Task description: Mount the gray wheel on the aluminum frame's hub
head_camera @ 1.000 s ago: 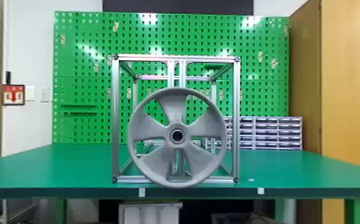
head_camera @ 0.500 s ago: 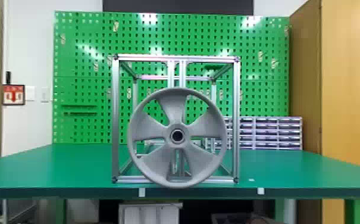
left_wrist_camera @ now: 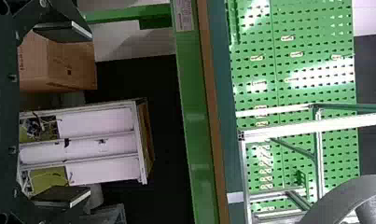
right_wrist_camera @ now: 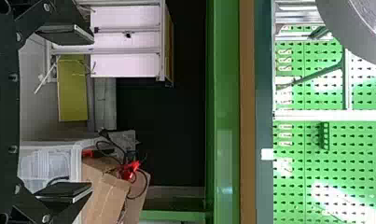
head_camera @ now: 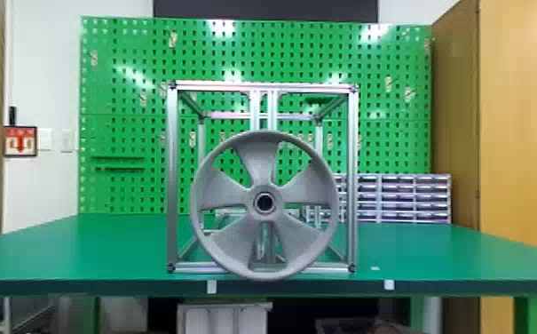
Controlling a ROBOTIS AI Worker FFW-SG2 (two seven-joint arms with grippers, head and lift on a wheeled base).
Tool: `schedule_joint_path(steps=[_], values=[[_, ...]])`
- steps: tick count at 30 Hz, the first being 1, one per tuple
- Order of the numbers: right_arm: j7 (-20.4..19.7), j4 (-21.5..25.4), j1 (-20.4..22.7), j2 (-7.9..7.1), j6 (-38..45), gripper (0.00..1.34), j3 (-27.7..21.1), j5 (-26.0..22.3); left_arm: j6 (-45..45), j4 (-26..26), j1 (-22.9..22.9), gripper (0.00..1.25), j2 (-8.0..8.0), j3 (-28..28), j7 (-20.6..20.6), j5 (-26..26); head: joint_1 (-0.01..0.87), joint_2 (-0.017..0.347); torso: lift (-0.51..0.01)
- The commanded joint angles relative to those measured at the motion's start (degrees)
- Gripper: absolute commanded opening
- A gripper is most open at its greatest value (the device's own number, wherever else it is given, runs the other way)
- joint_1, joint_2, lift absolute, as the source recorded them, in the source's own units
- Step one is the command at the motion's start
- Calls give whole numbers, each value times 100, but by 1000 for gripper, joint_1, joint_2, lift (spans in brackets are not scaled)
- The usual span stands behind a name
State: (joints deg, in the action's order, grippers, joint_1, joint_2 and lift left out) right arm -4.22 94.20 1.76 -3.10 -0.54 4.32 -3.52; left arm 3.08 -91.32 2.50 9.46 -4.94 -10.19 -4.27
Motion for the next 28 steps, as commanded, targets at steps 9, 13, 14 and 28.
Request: schedule_joint_path(steps=[9,13,14,28], values=[[0,-6,17,28,27,1146,-10,-79,-53,61,40,1121,-32,37,0,-127,-5,6,-499],[0,-15,34,28,45,1146,-36,-79,-176,70,57,1121,-32,45,0,-232,-5,6,-499],[0,-15,34,28,54,1146,-36,-79,-299,70,57,1123,-32,54,26,-303,-5,6,-499],[0,-15,34,28,98,1138,-54,-123,-782,53,110,1111,-58,72,167,-505,-5,6,-499]])
